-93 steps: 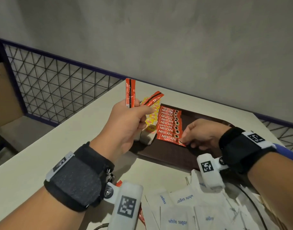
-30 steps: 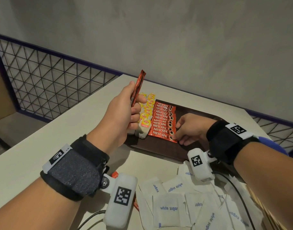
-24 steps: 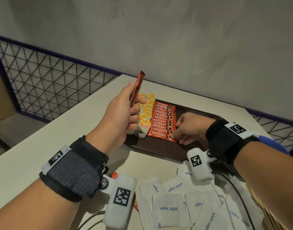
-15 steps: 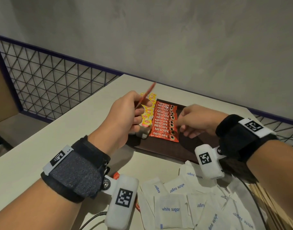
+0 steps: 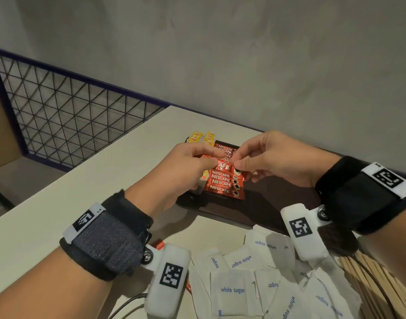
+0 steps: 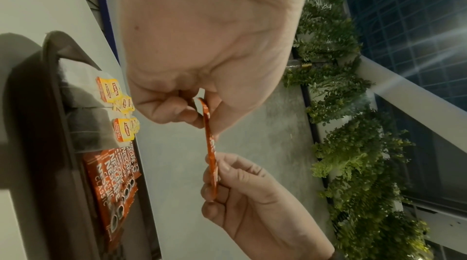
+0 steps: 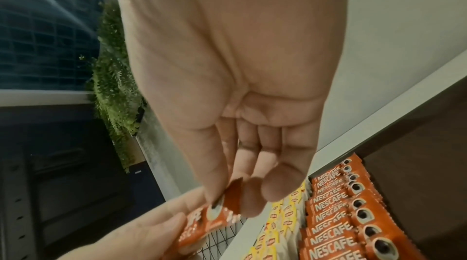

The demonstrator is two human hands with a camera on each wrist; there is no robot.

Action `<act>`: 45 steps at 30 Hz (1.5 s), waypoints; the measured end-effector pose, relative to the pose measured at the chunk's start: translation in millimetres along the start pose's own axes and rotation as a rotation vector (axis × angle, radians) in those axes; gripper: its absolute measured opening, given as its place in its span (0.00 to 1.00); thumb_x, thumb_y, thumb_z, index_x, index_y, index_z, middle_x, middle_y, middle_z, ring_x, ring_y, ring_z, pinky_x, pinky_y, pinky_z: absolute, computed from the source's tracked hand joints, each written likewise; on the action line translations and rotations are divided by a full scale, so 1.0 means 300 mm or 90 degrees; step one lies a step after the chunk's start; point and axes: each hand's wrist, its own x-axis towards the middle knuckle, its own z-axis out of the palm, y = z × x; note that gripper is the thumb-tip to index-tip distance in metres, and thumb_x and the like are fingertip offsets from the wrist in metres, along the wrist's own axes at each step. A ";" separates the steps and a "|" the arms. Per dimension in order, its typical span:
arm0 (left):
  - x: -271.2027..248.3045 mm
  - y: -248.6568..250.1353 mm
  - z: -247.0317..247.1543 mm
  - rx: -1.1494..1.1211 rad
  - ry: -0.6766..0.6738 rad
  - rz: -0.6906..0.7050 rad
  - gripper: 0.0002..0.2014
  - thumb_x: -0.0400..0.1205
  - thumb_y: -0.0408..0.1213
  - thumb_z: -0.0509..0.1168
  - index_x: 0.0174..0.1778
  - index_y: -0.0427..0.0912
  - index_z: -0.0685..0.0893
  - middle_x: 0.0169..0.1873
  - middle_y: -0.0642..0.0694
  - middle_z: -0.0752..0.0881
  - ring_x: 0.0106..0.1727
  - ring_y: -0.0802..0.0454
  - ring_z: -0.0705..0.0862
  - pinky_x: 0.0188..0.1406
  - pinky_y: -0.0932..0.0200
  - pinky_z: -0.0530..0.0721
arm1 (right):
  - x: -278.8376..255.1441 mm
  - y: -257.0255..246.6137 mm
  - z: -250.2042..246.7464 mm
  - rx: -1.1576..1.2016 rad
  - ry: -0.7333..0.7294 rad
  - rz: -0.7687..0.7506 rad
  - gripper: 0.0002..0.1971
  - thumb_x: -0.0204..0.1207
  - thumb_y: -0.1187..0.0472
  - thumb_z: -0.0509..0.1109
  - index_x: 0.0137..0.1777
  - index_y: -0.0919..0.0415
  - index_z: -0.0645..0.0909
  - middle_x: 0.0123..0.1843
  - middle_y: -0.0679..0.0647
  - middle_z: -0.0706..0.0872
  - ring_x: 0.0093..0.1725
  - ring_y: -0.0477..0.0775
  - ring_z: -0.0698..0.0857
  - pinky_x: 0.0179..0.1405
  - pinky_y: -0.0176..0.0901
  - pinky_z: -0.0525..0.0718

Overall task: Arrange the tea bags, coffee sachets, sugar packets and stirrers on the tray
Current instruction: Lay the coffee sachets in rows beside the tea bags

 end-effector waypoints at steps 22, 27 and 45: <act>0.039 0.045 -0.091 -0.166 0.260 0.057 0.04 0.84 0.39 0.70 0.53 0.50 0.88 0.48 0.52 0.87 0.50 0.53 0.82 0.45 0.55 0.79 | 0.134 0.164 0.054 -0.386 -0.078 0.099 0.06 0.77 0.60 0.80 0.48 0.62 0.88 0.42 0.56 0.93 0.35 0.45 0.87 0.33 0.37 0.83; 0.036 0.057 -0.116 -0.178 0.289 0.065 0.04 0.81 0.38 0.71 0.51 0.50 0.88 0.46 0.53 0.86 0.48 0.54 0.83 0.43 0.55 0.79 | 0.107 0.096 0.056 -0.527 -0.022 0.084 0.11 0.79 0.48 0.77 0.47 0.55 0.86 0.40 0.54 0.92 0.38 0.54 0.91 0.38 0.48 0.89; 0.020 0.076 -0.170 -0.216 0.288 0.056 0.03 0.81 0.39 0.69 0.49 0.48 0.84 0.39 0.54 0.85 0.40 0.56 0.84 0.38 0.57 0.79 | -0.141 -0.066 0.425 -0.468 -0.205 -0.060 0.07 0.77 0.51 0.77 0.42 0.53 0.89 0.37 0.48 0.91 0.38 0.49 0.89 0.38 0.47 0.90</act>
